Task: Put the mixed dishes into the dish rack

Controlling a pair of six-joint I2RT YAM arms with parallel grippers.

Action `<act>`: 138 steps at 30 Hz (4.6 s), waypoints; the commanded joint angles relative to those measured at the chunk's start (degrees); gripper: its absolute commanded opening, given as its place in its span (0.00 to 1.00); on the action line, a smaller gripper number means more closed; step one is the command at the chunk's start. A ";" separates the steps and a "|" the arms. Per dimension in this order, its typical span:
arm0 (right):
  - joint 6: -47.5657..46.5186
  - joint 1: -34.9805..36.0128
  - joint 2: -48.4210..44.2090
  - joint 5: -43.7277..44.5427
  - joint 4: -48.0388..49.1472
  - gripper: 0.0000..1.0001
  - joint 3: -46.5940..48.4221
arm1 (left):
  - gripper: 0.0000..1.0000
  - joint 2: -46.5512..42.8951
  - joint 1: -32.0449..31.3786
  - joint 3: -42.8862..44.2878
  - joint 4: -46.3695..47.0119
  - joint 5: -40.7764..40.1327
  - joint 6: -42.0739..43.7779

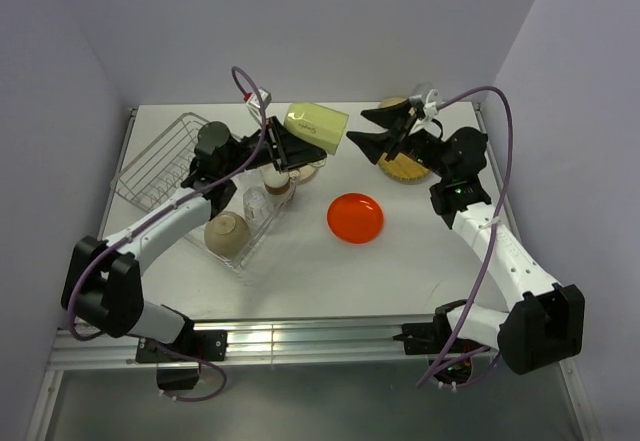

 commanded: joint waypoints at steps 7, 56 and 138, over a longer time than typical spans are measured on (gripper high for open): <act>-0.76 -3.27 -5.30 -3.08 1.09 0.68 -4.62 | 0.00 -12.37 4.26 9.48 -36.70 -7.25 33.68; 3.55 -13.73 -0.47 -9.58 -1.37 0.76 -7.61 | 0.00 -1.66 34.41 9.31 -69.29 -8.05 123.36; -12.67 -11.37 -0.65 -8.87 -24.68 0.78 -2.79 | 0.99 -13.60 27.55 4.04 -60.69 -26.77 106.95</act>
